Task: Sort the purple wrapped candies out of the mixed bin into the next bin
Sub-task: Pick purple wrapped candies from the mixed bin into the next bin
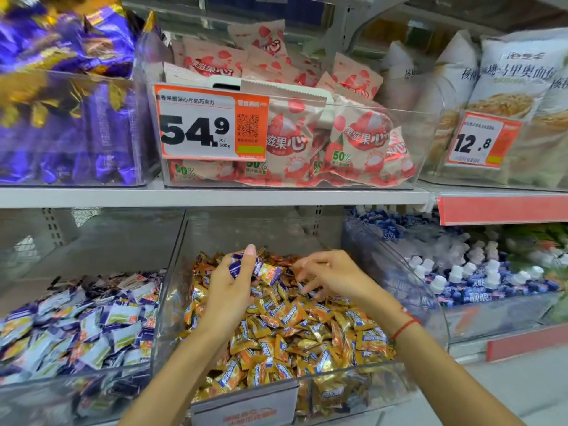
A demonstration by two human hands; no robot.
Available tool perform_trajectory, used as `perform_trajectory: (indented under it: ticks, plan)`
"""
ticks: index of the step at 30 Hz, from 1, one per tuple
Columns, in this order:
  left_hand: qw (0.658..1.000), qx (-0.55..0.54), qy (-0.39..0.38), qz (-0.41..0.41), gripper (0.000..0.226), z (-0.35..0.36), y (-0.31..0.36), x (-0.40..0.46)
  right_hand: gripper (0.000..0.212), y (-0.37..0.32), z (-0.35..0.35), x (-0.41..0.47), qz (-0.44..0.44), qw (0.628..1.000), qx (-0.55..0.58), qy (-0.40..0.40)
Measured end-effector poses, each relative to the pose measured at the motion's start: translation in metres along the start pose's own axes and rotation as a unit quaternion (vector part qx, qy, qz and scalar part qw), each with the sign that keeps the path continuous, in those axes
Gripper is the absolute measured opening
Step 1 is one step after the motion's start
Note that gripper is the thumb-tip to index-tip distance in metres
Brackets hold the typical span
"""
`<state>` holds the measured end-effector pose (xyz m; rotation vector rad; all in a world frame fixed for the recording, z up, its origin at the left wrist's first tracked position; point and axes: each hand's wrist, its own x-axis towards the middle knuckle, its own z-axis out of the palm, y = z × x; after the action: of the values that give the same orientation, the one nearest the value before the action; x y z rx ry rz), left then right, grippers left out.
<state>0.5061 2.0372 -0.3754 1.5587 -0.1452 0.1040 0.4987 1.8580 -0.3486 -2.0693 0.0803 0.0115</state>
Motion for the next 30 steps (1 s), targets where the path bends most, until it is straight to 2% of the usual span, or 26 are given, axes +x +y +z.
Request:
perform_trajectory:
  ticks: [2,3,5,6,9,12,14,17,18,21,22,24,26,28,30]
  plan:
    - [1.0,0.002,0.001,-0.004,0.035,0.0,0.001,0.0,0.025,-0.002,0.011,-0.005,0.002,0.996,0.052,-0.066]
    - [1.0,0.009,0.003,-0.001,0.033,0.0,0.002,0.0,0.027,-0.004,0.014,-0.008,0.012,0.989,0.121,-0.085]
    - [1.0,0.02,0.012,0.013,0.026,0.0,0.003,-0.001,0.028,-0.008,0.015,-0.012,0.008,0.971,0.22,-0.097]
    - [0.999,0.026,0.012,0.018,0.024,0.0,0.003,-0.002,0.026,-0.008,0.018,-0.013,-0.009,0.971,0.218,-0.093]
    - [0.999,0.043,-0.007,0.015,0.024,0.0,0.0,-0.003,0.023,-0.005,0.032,-0.016,-0.06,0.981,0.177,-0.055]
    - [0.999,0.025,-0.034,-0.015,0.032,0.0,0.0,-0.003,0.017,-0.003,0.043,-0.017,-0.082,0.966,0.242,0.041]
    - [0.999,0.019,-0.039,-0.003,0.029,0.001,0.0,-0.003,0.015,-0.005,0.051,-0.02,-0.103,0.964,0.239,0.057]
    - [1.0,0.007,-0.018,0.01,0.022,0.001,0.002,-0.003,0.015,-0.013,0.042,-0.025,-0.135,0.983,0.124,0.017]
    - [1.0,0.002,-0.012,0.003,0.024,-0.001,0.001,-0.003,0.016,-0.013,0.029,-0.022,-0.145,0.985,0.086,0.046]
    - [1.0,-0.004,-0.002,-0.012,0.03,-0.004,0.001,-0.002,0.013,-0.003,-0.019,-0.005,-0.118,0.969,-0.033,0.213]
    - [1.0,-0.001,0.001,-0.012,0.029,-0.005,0.001,-0.002,0.012,0.003,-0.026,0.003,-0.101,0.965,-0.096,0.221]
    - [1.0,0.003,0.006,-0.008,0.026,-0.005,0.002,-0.002,0.019,0.015,-0.018,0.018,-0.064,0.964,-0.227,0.127]
    - [1.0,0.01,0.007,-0.007,0.025,-0.004,0.002,-0.002,0.029,0.026,0.004,0.028,-0.028,0.942,-0.332,0.031]
    - [0.999,0.031,0.006,-0.004,0.027,-0.004,-0.001,-0.002,0.027,0.034,0.015,0.036,-0.03,0.92,-0.39,0.02]
    - [0.999,0.045,0.006,-0.001,0.028,-0.004,-0.002,-0.001,0.014,0.041,0.013,0.042,-0.04,0.927,-0.37,0.039]
